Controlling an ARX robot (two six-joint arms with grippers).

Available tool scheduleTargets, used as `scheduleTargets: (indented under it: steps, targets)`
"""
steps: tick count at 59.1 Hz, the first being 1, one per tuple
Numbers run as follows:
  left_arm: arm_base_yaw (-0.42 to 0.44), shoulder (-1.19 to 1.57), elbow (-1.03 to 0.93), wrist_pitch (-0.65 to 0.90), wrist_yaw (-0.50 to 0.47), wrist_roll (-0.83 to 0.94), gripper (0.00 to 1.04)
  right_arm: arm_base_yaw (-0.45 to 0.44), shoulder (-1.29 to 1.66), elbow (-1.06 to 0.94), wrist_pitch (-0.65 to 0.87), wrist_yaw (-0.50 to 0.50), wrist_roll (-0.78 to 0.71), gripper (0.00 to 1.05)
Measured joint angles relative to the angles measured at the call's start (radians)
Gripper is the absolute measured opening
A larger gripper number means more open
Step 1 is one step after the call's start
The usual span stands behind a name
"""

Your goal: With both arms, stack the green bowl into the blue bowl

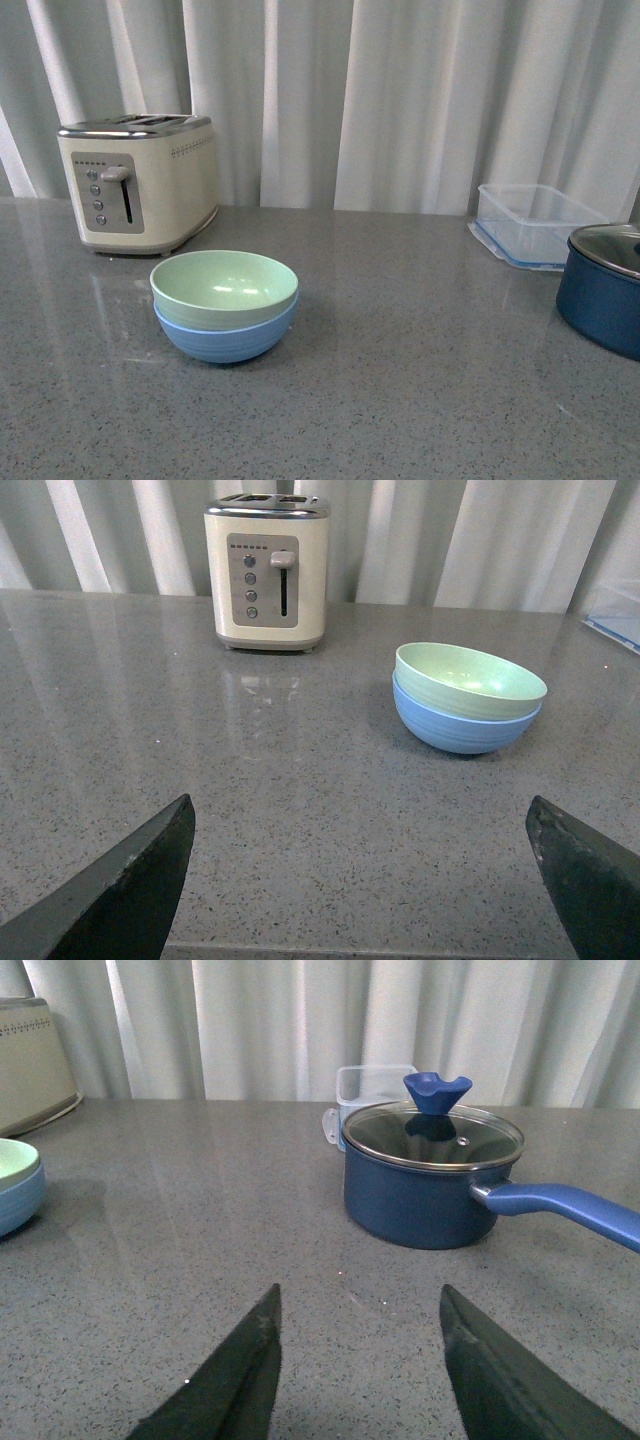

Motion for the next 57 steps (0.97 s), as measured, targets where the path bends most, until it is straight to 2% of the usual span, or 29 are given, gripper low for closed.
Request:
scheduleTargets:
  steps: [16,18,22,57]
  targets:
    - [0.0,0.0,0.0,0.0,0.0,0.0,0.98,0.0,0.0,0.0,0.0,0.0,0.0,0.93]
    - [0.0,0.0,0.0,0.0,0.0,0.0,0.98,0.0,0.0,0.0,0.0,0.0,0.002,0.97]
    - [0.0,0.0,0.0,0.0,0.0,0.0,0.98,0.0,0.0,0.0,0.0,0.0,0.0,0.94]
    - [0.0,0.0,0.0,0.0,0.0,0.0,0.98,0.0,0.0,0.0,0.0,0.0,0.0,0.95]
